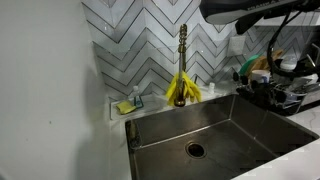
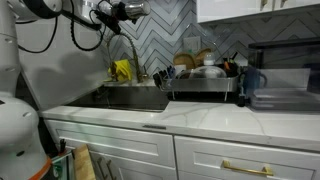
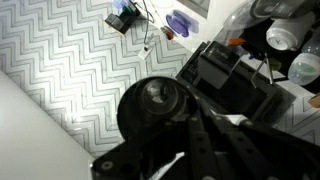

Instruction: Pour the water out of the silver cup into the sink

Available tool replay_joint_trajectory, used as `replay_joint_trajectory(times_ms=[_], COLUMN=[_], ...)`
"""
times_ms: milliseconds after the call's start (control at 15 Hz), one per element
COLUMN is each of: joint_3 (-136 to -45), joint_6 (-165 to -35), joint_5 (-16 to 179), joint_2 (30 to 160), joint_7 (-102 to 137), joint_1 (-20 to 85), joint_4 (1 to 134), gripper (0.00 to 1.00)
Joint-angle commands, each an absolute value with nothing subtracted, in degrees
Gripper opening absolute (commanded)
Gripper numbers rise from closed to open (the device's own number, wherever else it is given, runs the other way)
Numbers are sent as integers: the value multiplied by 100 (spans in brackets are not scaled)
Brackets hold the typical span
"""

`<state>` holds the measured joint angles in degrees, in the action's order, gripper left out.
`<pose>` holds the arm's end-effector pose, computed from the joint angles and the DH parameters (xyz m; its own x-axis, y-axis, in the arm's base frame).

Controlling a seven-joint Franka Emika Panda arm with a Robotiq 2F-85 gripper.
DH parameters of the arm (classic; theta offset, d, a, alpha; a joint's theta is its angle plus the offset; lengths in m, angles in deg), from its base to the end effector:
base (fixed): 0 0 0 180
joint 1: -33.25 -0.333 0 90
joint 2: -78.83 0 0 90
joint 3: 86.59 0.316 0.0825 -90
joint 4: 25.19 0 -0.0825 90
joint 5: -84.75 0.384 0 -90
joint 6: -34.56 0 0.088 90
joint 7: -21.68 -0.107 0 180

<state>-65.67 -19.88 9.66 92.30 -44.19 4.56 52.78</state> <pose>0.4774 0.3052 0.6540 0.6245 -0.0902 0.7758 -0.7558 -0.3202 0.5712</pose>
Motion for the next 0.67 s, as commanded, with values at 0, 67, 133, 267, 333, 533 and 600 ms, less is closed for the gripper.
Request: replay_joint_trajectory(times_ms=[0,67,133,267,333,533,600], joint_3=[-6551,-6561,-6577,-6568,-6582,-6633,-6663], joint_6=[-2145,-2252,-2363,-2693,-2865,-3855,-4247], joint_5=[1583,1784,2008,2547,2818,3686,3907], joint_2=[9162,9128,9086,8913,8831,8373,8191], joint_7=[-4429,-4452,-4482,-4586,-4637,-4697,-4655], joint_1=[536,580,636,864,967,1378,1511], joint_4=[5050,5032,5045,5221,5308,5853,6110], gripper=[1,1,1,1,1,1,1])
